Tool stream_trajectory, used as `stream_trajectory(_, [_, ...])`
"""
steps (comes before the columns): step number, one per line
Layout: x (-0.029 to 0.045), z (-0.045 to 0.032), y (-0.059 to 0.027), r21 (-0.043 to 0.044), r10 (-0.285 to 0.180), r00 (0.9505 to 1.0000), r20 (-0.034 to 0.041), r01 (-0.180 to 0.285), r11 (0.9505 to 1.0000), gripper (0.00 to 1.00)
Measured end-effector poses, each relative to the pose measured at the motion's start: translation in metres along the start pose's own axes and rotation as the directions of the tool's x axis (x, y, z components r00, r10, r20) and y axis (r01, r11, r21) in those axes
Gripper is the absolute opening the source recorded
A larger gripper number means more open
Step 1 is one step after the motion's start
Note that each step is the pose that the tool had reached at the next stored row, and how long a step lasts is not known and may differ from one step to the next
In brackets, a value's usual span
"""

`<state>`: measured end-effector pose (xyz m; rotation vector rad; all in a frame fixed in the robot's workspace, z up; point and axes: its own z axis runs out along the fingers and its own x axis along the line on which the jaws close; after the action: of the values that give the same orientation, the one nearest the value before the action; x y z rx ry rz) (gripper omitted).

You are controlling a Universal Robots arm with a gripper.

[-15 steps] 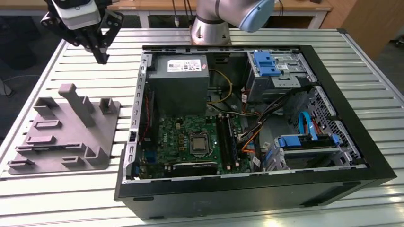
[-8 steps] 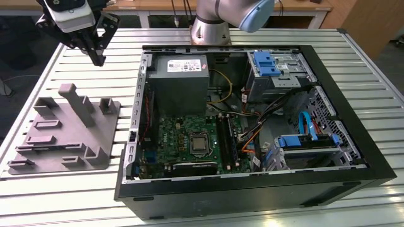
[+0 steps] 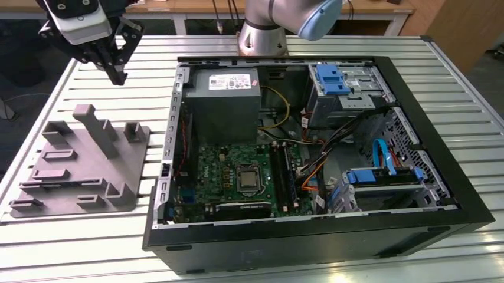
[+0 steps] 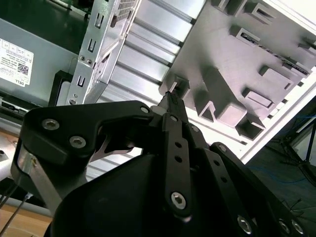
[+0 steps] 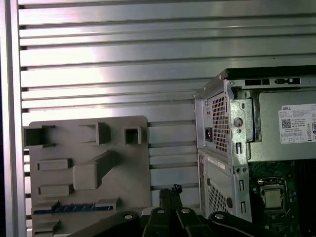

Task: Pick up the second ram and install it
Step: 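Reach for the second ram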

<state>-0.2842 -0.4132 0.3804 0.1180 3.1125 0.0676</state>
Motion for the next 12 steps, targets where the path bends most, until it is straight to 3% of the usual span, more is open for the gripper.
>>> stream_trajectory(12, [0.0085, 0.0026, -0.0081, 0.0000, 0.000, 1.0000, 0.0000, 0.000, 1.0000, 0.10])
